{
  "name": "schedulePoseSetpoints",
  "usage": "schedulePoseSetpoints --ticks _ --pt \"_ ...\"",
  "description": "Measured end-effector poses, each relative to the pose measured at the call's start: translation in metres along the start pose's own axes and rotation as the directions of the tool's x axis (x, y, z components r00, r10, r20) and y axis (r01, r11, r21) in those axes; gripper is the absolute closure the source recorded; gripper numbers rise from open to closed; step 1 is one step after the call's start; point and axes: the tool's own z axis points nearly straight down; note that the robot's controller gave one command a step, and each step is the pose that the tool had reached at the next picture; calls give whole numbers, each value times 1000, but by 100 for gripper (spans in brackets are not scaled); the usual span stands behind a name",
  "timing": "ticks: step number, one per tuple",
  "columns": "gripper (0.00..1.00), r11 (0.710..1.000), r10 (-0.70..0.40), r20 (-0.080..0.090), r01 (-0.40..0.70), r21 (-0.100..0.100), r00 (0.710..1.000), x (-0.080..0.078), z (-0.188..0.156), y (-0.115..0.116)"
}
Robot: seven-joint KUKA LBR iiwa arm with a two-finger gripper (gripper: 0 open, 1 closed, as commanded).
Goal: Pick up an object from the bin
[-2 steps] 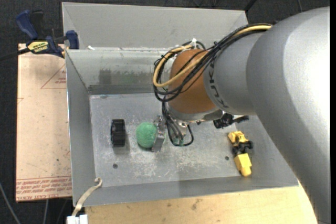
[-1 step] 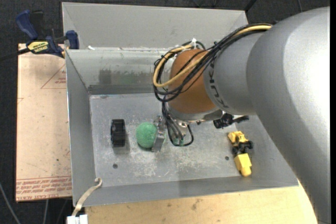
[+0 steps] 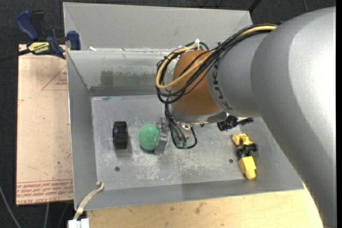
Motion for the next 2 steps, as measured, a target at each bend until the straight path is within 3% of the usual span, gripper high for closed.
schedulePoseSetpoints --ticks 1,2 --pt "100 1000 24 -2 -24 1 1000 -5 0 -21" --pt "100 1000 24 -2 -24 1 1000 -4 0 -21"
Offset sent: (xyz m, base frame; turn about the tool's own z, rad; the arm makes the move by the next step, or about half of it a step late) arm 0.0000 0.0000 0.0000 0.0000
